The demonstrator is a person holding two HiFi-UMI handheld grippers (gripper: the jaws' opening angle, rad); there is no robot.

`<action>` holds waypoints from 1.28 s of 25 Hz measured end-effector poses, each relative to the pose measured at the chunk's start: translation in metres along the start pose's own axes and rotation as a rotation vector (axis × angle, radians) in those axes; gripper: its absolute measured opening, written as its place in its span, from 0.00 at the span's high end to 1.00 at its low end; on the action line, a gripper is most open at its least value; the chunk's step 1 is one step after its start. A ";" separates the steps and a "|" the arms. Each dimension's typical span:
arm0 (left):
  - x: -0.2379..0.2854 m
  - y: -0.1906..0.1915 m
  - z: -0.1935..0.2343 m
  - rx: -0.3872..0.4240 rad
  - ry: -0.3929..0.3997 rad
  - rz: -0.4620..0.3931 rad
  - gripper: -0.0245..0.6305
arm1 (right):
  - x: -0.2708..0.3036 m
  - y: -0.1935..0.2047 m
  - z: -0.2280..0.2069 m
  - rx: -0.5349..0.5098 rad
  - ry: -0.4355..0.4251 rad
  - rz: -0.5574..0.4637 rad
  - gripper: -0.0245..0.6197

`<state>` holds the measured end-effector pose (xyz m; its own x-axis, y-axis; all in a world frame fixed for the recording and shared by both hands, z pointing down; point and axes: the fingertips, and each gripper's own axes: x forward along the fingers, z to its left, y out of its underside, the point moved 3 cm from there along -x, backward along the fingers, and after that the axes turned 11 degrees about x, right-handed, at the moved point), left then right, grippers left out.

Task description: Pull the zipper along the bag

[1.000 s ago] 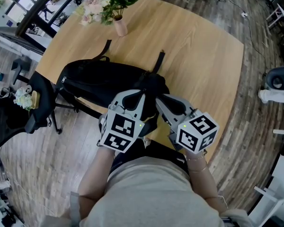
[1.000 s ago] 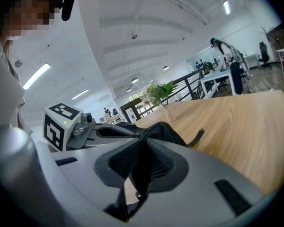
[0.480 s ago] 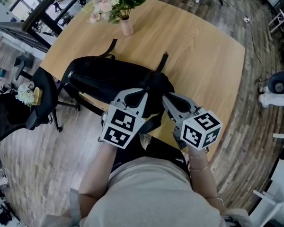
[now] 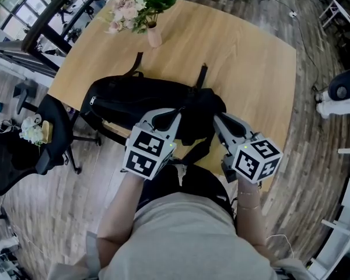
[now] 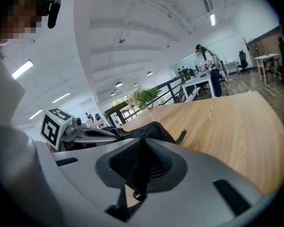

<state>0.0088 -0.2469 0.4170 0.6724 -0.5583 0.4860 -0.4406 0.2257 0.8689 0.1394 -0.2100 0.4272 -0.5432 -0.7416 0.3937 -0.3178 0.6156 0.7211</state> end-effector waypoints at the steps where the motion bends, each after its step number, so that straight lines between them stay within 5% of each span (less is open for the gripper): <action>1: -0.003 0.002 0.004 0.004 -0.002 0.000 0.93 | 0.000 0.001 0.000 0.007 0.012 -0.008 0.88; 25: -0.056 0.043 0.091 0.033 -0.174 0.039 0.93 | -0.003 -0.002 -0.005 -0.005 0.223 -0.123 0.88; 32: -0.062 0.043 0.097 0.072 -0.184 0.031 0.93 | 0.002 -0.008 0.007 -0.212 0.314 -0.088 0.85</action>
<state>-0.1094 -0.2801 0.4154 0.5403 -0.6902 0.4813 -0.5054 0.1911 0.8415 0.1351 -0.2145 0.4179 -0.2462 -0.8547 0.4569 -0.1674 0.5019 0.8486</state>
